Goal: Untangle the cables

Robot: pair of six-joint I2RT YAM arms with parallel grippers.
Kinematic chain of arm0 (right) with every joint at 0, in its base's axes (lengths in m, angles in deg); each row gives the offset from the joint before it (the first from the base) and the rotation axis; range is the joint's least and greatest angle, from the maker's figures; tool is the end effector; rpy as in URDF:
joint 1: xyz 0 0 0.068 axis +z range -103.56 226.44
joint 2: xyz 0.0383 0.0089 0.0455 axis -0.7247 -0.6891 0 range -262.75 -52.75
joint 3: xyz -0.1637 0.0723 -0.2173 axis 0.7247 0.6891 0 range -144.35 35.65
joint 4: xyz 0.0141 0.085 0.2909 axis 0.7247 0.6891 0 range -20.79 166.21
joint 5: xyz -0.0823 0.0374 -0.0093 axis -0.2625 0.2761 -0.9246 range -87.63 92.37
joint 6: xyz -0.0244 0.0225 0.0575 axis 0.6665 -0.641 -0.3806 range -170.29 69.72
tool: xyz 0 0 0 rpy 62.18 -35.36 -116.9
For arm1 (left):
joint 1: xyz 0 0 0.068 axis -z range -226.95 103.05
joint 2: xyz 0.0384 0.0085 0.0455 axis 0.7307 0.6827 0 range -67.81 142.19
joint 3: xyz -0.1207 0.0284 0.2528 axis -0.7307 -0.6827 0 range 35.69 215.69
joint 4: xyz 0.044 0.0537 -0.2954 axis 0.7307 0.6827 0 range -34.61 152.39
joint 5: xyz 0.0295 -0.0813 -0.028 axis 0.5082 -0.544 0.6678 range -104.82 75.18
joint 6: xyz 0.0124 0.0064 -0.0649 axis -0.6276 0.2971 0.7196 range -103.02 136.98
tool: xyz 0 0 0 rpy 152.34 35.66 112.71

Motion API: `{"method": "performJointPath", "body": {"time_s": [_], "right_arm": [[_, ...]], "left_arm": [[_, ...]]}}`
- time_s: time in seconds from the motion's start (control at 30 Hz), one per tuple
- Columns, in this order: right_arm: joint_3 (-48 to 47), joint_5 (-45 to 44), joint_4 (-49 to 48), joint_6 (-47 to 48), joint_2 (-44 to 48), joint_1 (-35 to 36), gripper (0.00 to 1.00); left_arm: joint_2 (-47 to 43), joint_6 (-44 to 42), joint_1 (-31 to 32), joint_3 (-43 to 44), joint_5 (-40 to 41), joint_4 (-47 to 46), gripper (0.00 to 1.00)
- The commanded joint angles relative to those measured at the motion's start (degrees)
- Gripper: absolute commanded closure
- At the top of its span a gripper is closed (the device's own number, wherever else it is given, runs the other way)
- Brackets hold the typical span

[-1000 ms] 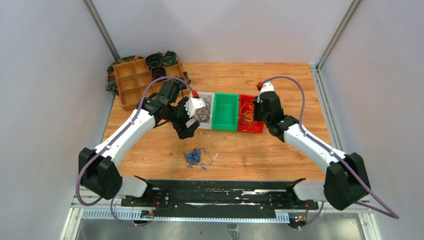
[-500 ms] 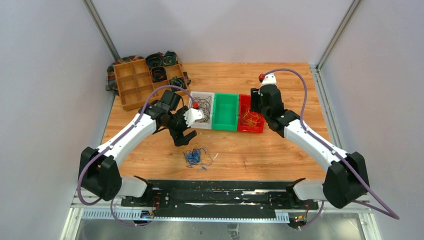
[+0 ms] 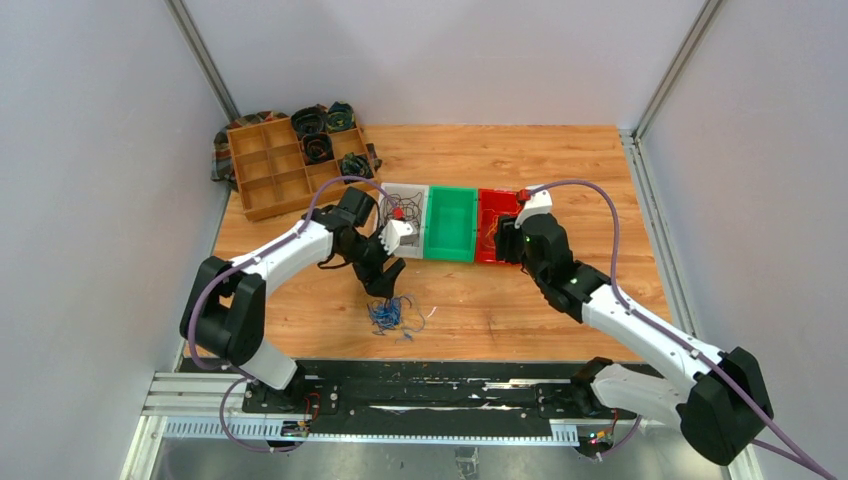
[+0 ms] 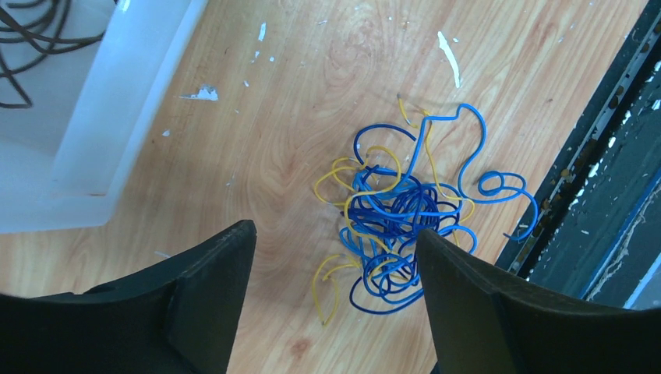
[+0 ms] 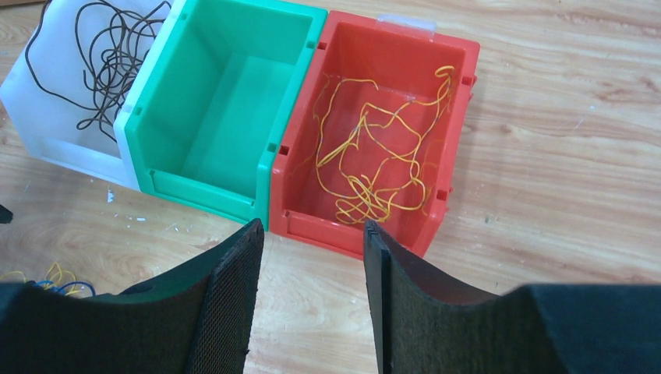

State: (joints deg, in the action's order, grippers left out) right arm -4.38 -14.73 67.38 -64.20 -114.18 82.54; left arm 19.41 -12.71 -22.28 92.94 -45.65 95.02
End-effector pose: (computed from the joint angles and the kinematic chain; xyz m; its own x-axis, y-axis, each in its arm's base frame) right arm 0.2496 0.1629 0.2619 -0.3443 0.0334 -0.9383 -0.2642 0.9555 0.1310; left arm 0.2876 -0.1618 0.1820 -0.4819 0.6894 -0.5408 0.8743 0.4193 -0.2446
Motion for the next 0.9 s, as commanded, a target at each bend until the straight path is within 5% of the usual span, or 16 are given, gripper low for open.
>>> {"method": "performJointPath", "body": {"time_s": [0.0, 0.37, 0.57, 0.87], "right_arm": [[2.26, -1.31, -1.81, -3.67, 3.69, 0.81, 0.5], [2.84, -1.07, -1.12, -5.55, 4.35, 1.24, 0.59], [3.5, 1.1, -2.46, -6.89, 4.46, 1.67, 0.63], [5.17, 14.29, -15.43, -6.89, 4.45, 4.55, 0.46]], "left_arm": [[1.69, 2.85, 0.34, -1.43, -2.06, -2.47, 0.24], [1.9, 4.62, 0.89, -4.15, -4.31, -5.12, 0.55], [-0.29, 8.55, 0.83, -3.17, -6.57, -4.82, 0.97], [-7.89, 14.01, 0.83, 8.44, -8.03, 3.55, 0.99]]}}
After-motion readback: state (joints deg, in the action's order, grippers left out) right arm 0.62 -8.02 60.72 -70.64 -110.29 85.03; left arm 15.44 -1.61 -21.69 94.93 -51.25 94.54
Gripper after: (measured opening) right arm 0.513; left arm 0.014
